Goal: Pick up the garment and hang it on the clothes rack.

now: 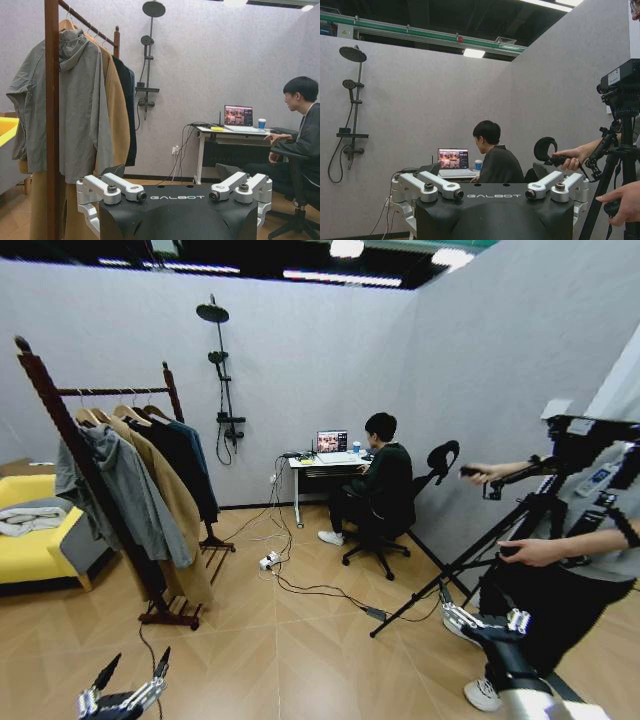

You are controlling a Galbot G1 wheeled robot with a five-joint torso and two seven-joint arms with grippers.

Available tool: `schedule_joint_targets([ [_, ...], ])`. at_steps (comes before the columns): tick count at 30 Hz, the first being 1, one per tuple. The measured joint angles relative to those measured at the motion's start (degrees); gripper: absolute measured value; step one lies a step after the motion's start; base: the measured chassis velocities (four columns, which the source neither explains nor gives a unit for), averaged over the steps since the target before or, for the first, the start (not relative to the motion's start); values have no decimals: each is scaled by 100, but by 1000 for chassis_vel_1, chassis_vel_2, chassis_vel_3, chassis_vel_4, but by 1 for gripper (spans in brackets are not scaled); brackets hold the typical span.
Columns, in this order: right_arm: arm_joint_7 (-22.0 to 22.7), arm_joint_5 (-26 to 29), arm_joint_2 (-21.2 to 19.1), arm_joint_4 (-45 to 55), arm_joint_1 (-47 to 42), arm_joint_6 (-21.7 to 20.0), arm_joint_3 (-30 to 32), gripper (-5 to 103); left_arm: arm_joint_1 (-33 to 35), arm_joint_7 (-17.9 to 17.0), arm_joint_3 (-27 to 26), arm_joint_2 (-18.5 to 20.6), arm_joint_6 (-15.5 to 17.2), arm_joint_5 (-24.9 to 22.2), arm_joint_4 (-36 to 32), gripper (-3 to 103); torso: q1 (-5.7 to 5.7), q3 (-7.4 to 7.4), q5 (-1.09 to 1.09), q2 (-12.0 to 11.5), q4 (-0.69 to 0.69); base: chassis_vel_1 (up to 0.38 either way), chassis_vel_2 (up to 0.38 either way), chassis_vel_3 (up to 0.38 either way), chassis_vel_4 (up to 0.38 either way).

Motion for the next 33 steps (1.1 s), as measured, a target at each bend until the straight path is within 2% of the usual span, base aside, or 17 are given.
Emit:
schedule_joint_targets([
  [33, 0, 0, 0, 0, 0, 0, 0, 100, 0, 0, 0, 0, 0, 0, 0, 100, 2, 0, 0, -1, 0, 0, 0, 0, 0],
])
